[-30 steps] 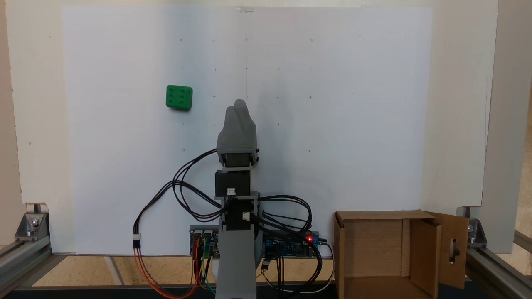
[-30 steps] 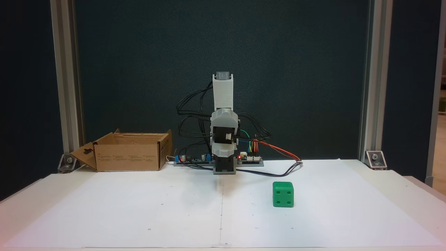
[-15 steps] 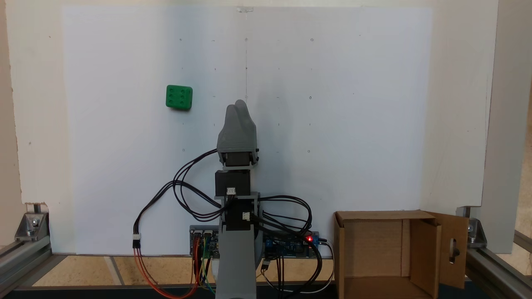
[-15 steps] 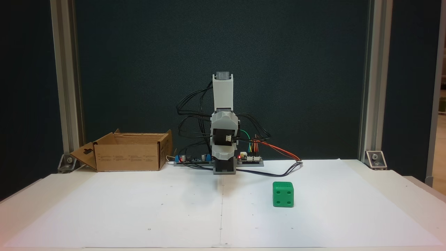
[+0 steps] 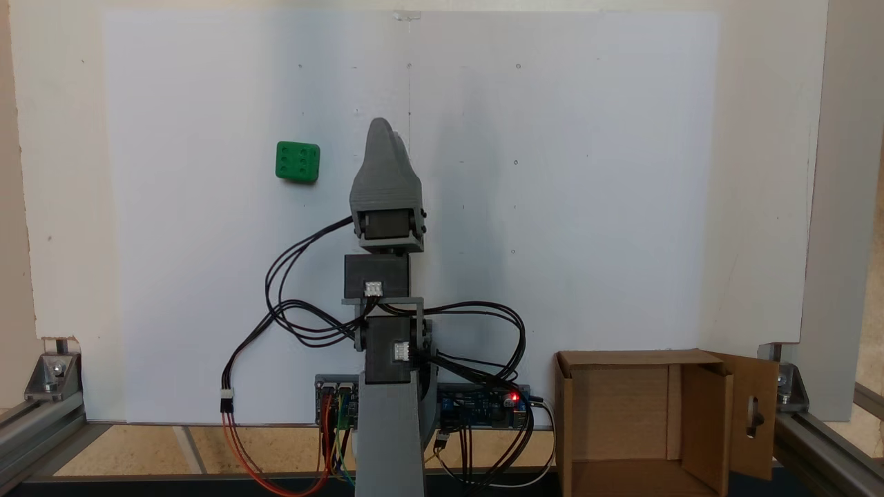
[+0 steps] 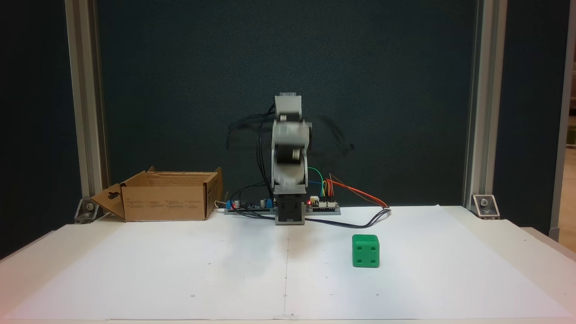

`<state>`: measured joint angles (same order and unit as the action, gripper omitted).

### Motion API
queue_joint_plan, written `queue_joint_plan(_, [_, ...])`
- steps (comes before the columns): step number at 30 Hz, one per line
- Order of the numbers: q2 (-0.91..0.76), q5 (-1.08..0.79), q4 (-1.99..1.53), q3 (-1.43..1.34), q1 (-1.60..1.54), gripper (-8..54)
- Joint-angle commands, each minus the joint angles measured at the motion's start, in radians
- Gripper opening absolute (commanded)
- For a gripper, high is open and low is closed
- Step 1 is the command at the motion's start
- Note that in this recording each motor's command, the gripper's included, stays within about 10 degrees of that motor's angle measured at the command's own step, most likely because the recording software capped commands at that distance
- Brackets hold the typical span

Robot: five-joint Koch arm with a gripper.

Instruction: Grasp a green dice and put it in the bin.

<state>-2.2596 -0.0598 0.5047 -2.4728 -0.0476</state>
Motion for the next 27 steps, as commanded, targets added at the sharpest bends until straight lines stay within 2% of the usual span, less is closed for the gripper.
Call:
queue_joint_plan(1, [-0.103,0.120,-0.155,0.156,-0.031,42.2])
queue_joint_plan(16, [0.140,0.468,-1.141,0.604,-0.284,42.3])
queue_joint_plan(21, [0.295,0.535,-1.446,0.744,-0.304,42.6])
queue_joint_plan(24, [0.379,0.600,-1.632,0.798,-0.328,44.9])
queue_joint_plan(27, [0.476,0.653,-1.666,0.859,-0.334,45.5])
